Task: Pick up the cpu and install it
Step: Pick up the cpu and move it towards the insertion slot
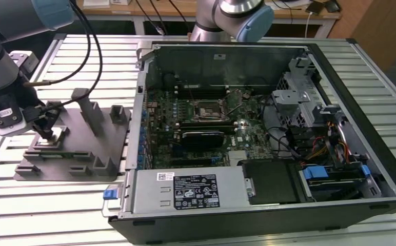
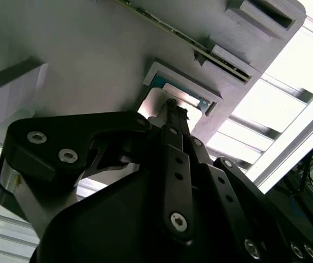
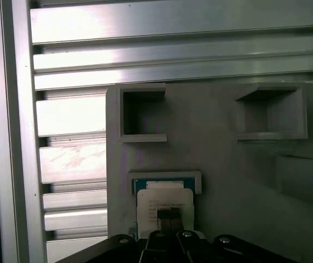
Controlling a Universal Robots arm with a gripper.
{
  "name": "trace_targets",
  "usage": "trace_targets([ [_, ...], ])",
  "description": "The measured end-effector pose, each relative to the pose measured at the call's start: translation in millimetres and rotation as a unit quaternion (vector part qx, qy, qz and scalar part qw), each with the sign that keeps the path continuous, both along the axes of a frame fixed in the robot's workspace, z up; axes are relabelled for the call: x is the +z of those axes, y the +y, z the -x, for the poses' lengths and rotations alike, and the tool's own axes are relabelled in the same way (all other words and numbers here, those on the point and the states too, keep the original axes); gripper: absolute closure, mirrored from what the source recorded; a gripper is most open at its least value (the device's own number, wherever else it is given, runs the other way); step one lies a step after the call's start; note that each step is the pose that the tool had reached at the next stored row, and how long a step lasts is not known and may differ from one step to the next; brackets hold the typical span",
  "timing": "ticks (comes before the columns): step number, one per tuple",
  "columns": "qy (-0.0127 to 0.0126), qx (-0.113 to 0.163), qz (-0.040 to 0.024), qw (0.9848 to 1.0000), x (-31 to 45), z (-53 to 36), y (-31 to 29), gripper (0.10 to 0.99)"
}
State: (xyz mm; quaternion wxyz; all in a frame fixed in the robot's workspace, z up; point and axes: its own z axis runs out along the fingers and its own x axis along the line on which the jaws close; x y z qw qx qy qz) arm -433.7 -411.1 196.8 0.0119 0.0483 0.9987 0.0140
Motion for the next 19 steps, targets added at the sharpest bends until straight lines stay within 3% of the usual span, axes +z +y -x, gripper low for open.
trace_targets([
  [3,0.0000,0.000,0.0000,1.0000,-0.1,0.0,0.0,0.918],
  [5,0.0000,0.000,0.0000,1.0000,-0.1,0.0,0.0,0.792],
  [6,0.0000,0.000,0.0000,1.0000,-0.2,0.0,0.0,0.792],
  [8,0.0000,0.000,0.0000,1.0000,-0.2,0.0,0.0,0.675],
  [9,-0.0001,0.000,0.0000,1.0000,-0.2,0.0,0.0,0.675],
  [13,0.0000,0.000,0.0000,1.0000,-0.3,0.0,0.0,0.494],
  [19,-0.0016,0.000,-0.0020,1.0000,-3.6,2.6,0.0,0.494],
])
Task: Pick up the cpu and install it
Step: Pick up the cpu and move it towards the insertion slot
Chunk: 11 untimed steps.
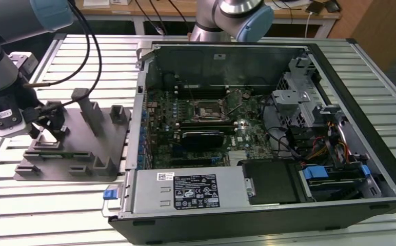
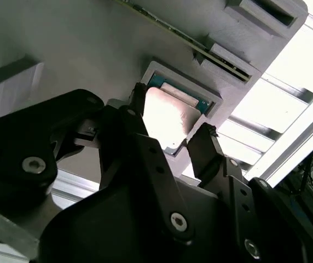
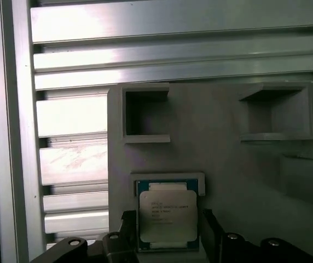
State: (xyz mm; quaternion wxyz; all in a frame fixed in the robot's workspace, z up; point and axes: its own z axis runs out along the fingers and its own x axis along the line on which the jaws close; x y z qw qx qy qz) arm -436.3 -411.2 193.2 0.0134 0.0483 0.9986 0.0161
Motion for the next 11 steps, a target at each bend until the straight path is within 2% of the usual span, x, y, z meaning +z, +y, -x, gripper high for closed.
trace_targets([
  [6,-0.0013,0.001,-0.0036,1.0000,-3.7,0.6,0.1,0.494],
  [11,-0.0018,0.001,-0.0042,1.0000,-5.3,0.7,0.0,0.494],
])
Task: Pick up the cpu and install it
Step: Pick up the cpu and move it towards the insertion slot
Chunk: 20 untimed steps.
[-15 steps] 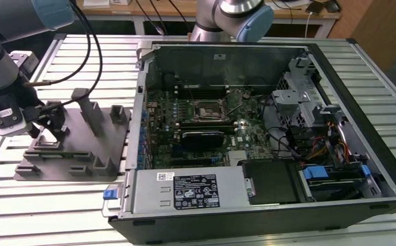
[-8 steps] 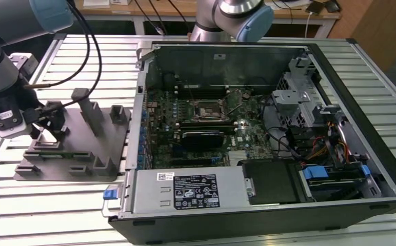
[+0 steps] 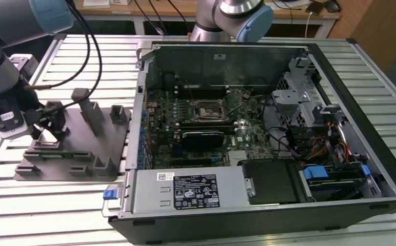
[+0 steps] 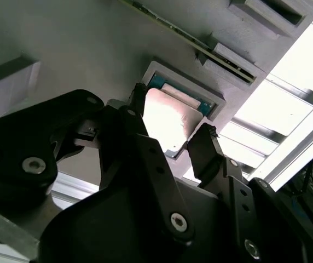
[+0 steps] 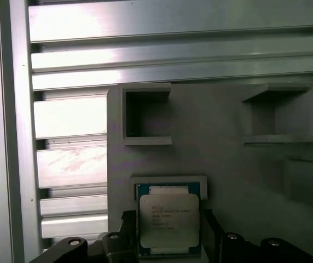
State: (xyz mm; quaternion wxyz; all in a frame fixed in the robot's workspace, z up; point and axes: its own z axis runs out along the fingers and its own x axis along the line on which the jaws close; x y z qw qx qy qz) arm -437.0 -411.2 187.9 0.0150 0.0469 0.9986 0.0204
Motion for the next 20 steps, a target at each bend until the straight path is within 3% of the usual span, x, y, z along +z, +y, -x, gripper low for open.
trace_targets([
  [17,0.0000,0.000,0.0000,1.0000,-5.1,0.5,0.0,0.494],
  [20,0.0001,0.000,0.0000,1.0000,-5.2,0.5,0.0,0.545],
])
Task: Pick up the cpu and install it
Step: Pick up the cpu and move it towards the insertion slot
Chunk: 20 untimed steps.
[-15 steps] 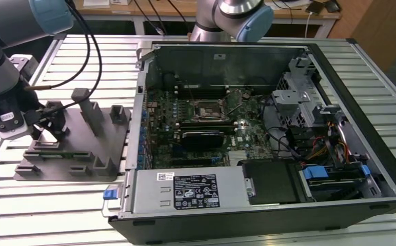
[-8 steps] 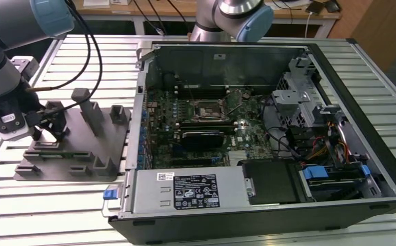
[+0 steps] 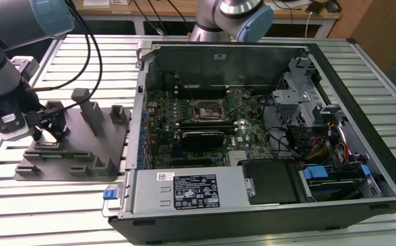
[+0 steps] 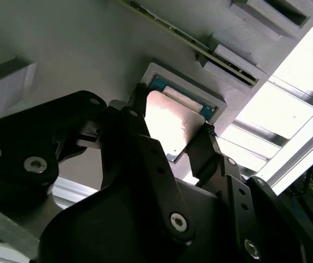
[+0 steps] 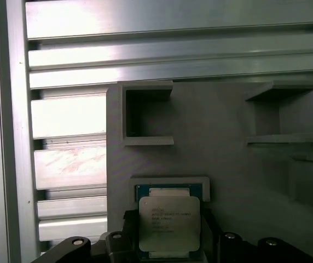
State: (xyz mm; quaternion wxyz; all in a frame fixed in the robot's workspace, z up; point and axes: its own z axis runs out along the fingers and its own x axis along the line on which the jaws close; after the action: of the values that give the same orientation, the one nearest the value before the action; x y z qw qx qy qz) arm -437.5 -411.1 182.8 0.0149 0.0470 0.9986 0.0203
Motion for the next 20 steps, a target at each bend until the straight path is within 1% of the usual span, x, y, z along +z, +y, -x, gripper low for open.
trace_targets([
  [4,-0.0001,0.000,-0.0001,1.0000,-0.1,0.0,0.0,0.545],
  [6,-0.0003,0.000,-0.0002,1.0000,1.3,-0.1,0.1,0.545],
  [20,-0.0001,0.000,0.0000,1.0000,26.5,0.0,0.0,0.545],
])
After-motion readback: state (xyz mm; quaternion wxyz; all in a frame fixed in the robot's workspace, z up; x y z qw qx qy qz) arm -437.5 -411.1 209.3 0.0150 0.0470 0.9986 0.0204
